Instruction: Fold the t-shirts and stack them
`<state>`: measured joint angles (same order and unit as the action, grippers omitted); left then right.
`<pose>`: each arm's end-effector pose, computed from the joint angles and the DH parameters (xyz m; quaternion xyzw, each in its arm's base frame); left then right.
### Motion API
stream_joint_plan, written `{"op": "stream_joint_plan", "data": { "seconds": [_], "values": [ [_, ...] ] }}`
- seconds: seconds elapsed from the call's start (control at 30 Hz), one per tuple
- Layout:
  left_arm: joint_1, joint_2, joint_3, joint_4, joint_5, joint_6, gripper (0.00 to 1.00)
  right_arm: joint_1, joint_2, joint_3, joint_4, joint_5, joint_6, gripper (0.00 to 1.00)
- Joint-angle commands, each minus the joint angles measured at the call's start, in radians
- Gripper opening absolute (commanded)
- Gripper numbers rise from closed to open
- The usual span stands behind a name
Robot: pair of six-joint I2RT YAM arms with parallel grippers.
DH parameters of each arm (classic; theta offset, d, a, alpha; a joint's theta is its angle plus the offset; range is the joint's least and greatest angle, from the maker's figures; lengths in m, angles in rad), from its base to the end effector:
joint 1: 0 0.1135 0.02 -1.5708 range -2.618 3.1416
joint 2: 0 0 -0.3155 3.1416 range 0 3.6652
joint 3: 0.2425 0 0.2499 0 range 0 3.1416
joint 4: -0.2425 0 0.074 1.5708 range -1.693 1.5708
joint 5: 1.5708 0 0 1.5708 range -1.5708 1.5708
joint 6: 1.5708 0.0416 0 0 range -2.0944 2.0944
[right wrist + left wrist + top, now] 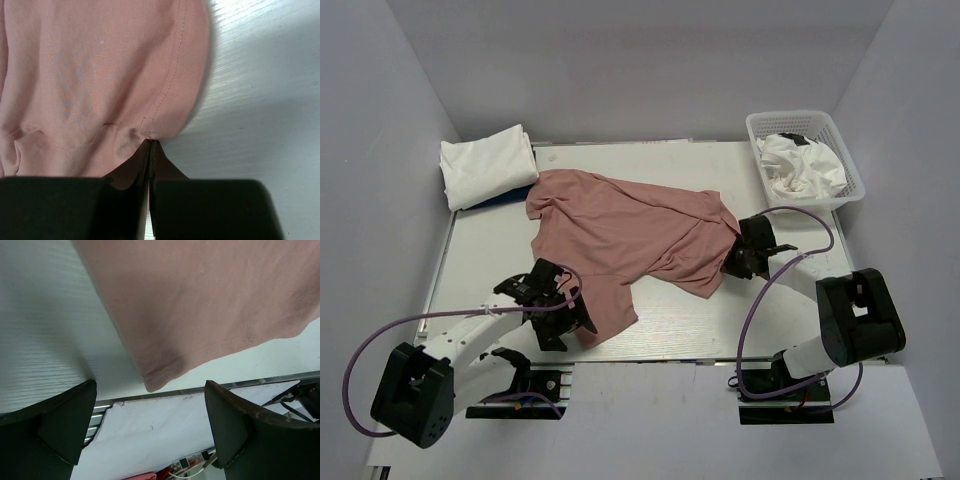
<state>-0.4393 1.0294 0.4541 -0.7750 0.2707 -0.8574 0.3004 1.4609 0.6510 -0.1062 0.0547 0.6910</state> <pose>0.1026 -0.0605 0.1909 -0.1899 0.9665 -0.1727 0.0059 0.2552 0.0767 0.2011 0.1923 0.9268 0.1301 0.2950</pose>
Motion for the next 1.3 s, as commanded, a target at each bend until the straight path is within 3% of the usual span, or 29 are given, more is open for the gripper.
{"op": "stream_joint_plan", "data": {
  "seconds": [0.0, 0.17, 0.27, 0.3, 0.33, 0.4, 0.43, 0.5, 0.73, 0.93, 1.27],
  "values": [
    [-0.024, 0.041, 0.003, 0.045, -0.033, -0.006, 0.98, -0.001, 0.012, -0.022, 0.000, 0.028, 0.001, 0.01],
    [-0.078, 0.110, 0.012, 0.091, -0.044, -0.026, 0.91, -0.001, -0.002, -0.027, 0.003, 0.030, -0.011, 0.00],
    [-0.102, 0.132, 0.012, 0.100, -0.044, -0.038, 0.75, 0.002, -0.011, -0.027, 0.002, 0.040, -0.018, 0.00],
    [-0.102, 0.142, 0.002, 0.100, -0.044, -0.048, 0.68, 0.003, -0.020, -0.030, 0.002, 0.045, -0.016, 0.00],
    [-0.113, 0.143, 0.001, 0.100, -0.054, -0.048, 0.54, 0.000, -0.025, -0.033, 0.003, 0.048, -0.018, 0.00],
    [-0.113, 0.143, 0.012, 0.086, -0.112, -0.069, 0.40, 0.003, -0.033, -0.037, 0.014, 0.053, -0.018, 0.00],
    [-0.122, 0.153, 0.021, 0.077, -0.138, -0.069, 0.22, 0.002, -0.039, -0.043, 0.020, 0.056, -0.018, 0.00],
    [-0.122, 0.175, 0.064, 0.062, -0.212, -0.080, 0.00, 0.002, -0.046, -0.047, 0.043, 0.050, -0.042, 0.00],
    [-0.122, 0.068, 0.306, 0.042, -0.404, -0.066, 0.00, 0.016, -0.210, -0.019, 0.080, 0.066, -0.130, 0.00],
    [-0.101, -0.029, 0.711, -0.116, -0.769, -0.077, 0.00, 0.009, -0.437, 0.084, 0.001, 0.278, -0.128, 0.00],
    [-0.101, -0.052, 1.244, -0.305, -1.154, -0.052, 0.00, 0.006, -0.573, 0.315, -0.026, 0.370, -0.251, 0.00]
  ]
}}
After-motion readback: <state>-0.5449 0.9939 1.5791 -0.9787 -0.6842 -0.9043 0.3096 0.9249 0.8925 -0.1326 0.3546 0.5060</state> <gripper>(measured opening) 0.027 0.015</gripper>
